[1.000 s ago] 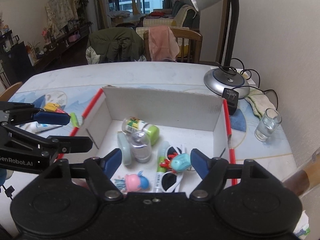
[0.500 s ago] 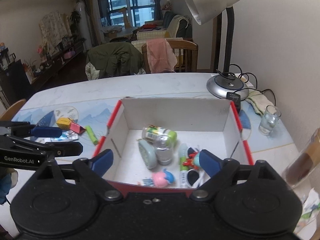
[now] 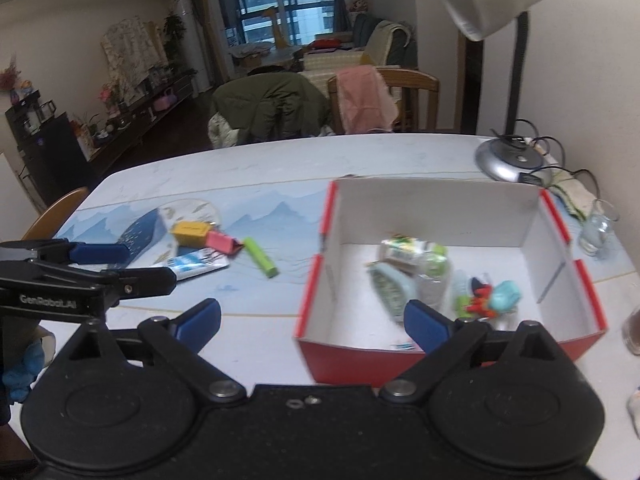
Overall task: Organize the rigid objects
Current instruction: 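Withdraw both tools from the shoebox toward the remaining items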
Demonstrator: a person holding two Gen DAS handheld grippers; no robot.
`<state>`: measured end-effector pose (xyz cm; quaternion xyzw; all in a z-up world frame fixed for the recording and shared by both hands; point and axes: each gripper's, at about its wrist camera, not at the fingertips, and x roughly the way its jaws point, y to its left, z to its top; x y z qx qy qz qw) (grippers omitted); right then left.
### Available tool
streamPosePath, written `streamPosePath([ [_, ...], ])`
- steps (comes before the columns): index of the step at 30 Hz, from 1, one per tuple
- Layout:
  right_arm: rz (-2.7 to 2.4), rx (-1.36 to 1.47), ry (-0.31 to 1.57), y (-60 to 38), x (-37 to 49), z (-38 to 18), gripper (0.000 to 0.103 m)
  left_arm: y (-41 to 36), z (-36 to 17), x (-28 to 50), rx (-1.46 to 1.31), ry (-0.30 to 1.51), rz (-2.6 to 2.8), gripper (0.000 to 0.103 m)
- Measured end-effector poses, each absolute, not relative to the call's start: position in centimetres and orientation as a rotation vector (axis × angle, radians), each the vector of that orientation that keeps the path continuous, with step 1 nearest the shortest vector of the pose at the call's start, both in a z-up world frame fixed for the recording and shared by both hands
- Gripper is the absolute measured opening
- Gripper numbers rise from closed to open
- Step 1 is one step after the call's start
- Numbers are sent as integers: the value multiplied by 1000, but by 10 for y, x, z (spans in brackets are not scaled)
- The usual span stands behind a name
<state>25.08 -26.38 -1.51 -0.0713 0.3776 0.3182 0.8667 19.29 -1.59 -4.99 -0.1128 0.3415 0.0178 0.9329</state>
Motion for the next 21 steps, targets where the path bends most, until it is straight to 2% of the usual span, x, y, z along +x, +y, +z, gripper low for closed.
streamPosePath([
  [16,710,-237,820,-164,254,-30,97,81,-87,174,-233,713,79,103],
  [21,696,-291,837,-135,271,-46,94,96,-103,182,-215,739,31,103],
])
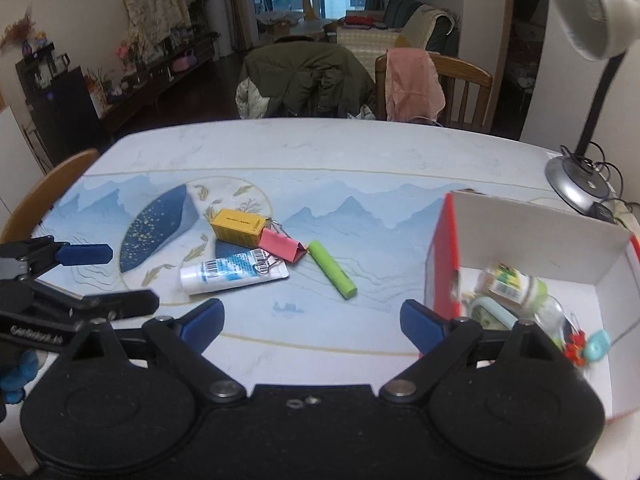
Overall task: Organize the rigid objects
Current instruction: 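Withdraw both tools from the shoebox toward the remaining items, then grasp the white toothpaste tube with the left tool while the right tool grasps the green highlighter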
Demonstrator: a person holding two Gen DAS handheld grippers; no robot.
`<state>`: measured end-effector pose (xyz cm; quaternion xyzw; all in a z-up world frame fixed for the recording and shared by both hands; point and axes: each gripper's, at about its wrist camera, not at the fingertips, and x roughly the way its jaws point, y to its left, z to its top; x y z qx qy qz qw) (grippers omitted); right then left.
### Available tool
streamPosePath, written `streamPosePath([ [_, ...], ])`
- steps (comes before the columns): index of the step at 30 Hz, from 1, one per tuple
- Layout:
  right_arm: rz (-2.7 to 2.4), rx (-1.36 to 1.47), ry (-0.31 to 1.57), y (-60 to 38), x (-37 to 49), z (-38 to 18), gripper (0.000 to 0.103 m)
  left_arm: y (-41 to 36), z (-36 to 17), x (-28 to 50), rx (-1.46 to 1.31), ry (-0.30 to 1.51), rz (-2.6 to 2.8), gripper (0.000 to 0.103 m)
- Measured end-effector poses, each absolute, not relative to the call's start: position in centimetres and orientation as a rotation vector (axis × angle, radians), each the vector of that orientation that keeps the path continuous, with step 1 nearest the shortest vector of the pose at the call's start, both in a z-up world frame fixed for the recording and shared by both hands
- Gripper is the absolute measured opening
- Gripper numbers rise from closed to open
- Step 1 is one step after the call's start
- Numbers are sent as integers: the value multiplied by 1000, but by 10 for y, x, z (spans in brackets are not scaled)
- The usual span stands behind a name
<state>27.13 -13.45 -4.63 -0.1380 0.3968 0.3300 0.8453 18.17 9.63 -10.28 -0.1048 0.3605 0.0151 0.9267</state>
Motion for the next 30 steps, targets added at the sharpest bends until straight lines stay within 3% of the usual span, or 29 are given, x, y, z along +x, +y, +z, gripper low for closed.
streamPosePath([
  [30,629,-510,1007,-52,365,-143,62,121,-179,274,-92,887,-57,102],
])
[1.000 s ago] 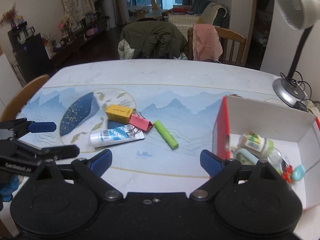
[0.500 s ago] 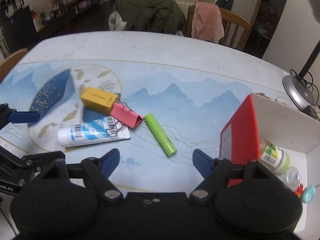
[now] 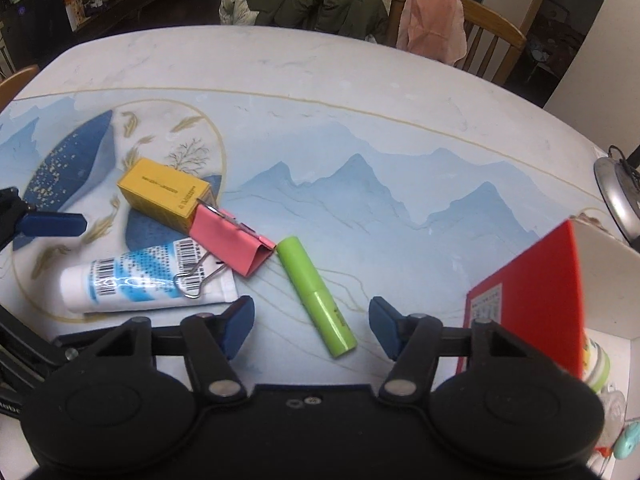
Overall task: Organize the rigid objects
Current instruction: 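Grasp the white toothpaste tube with the left tool while the right tool grasps the green highlighter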
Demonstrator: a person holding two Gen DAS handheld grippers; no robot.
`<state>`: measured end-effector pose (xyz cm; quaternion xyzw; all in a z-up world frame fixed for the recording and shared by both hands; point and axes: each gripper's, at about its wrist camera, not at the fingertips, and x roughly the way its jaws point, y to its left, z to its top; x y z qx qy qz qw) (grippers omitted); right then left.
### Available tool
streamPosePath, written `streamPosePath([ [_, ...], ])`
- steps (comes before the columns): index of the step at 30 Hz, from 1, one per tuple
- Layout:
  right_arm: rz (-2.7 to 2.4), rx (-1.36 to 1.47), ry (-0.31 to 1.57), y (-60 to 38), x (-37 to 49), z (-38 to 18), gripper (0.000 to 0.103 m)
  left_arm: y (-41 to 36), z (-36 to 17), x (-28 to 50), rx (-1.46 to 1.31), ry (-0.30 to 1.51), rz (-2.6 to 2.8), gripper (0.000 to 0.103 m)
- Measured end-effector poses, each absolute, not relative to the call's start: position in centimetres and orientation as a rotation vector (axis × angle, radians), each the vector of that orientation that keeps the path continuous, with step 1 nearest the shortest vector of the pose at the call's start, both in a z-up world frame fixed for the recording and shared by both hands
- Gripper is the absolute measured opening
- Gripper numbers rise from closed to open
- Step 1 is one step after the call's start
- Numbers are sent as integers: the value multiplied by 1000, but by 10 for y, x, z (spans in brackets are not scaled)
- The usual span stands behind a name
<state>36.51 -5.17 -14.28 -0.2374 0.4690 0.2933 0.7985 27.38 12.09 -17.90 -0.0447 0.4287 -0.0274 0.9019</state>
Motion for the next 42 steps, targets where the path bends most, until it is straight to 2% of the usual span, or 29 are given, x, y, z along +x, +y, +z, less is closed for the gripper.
streamPosePath([
  [5,633,-519,1018,-50,370,-151,56,120,-182,279,-81,880,-77,101],
  [10,651,-512,1015,-49,372,-154,48,114,-185,283,-60,882,-93,88],
  [12,667,-511,1011,-49,371,-154,41,112,-186,282,-48,876,-98,78],
  [16,679,-494,1015,-50,370,-154,39,107,-185,280,-29,864,-106,64],
  [18,689,-477,1022,-51,369,-154,31,106,-184,279,-24,860,-109,53],
  [24,694,-474,1016,-50,359,-153,17,101,-183,273,-18,859,-99,47],
  [27,682,-452,1017,-52,355,-153,15,100,-182,270,-35,869,-82,43],
  [32,645,-397,1028,-63,346,-153,14,100,-180,259,-95,877,-55,40],
  [42,649,-288,1073,-87,310,-141,14,98,-174,224,-196,873,-11,39],
])
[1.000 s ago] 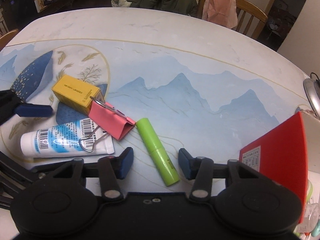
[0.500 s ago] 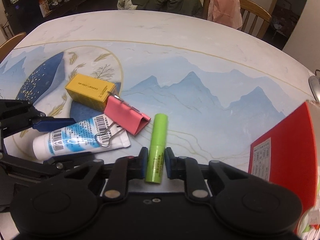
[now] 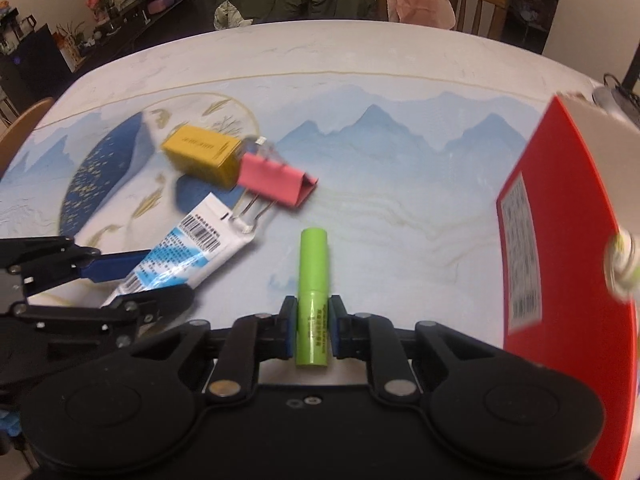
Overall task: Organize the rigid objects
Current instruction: 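Grasp the white toothpaste tube with the left tool while the right tool grasps the green highlighter, then carry the toothpaste tube and green highlighter into the shoebox and open both tools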
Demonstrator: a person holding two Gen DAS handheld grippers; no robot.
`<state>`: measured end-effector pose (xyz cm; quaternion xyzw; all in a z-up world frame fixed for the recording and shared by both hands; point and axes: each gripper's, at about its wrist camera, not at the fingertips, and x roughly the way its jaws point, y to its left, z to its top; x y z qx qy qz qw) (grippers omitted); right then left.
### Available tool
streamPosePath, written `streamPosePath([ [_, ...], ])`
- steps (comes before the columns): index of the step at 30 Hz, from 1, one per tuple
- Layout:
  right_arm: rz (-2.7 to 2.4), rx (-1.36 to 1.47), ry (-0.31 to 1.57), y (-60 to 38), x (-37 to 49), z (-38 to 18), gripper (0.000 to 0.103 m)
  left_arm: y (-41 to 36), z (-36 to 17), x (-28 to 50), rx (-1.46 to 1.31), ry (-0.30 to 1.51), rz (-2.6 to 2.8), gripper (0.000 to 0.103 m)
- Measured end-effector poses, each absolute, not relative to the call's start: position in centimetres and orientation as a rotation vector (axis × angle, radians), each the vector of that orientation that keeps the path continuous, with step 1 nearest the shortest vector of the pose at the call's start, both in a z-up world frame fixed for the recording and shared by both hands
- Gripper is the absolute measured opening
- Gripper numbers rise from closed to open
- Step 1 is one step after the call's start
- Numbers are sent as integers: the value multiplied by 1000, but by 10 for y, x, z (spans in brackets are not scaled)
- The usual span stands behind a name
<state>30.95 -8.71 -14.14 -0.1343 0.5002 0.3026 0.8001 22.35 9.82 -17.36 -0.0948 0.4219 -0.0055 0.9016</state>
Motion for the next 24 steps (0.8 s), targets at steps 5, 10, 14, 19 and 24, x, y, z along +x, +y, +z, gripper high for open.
streamPosePath([
  [5,655,-249,1078,-100,290,-133,14,93,-164,206,-226,862,-5,39],
  [10,655,-202,1064,-113,273,-119,14,86,-154,192,-254,843,-17,38],
  [14,650,-171,1045,-128,260,-107,14,81,-146,183,-272,826,-21,37],
  [19,641,-130,1008,-147,248,-90,14,71,-132,176,-291,796,-43,30],
  [24,633,-94,956,-167,242,-72,14,58,-115,174,-293,761,-82,25],
])
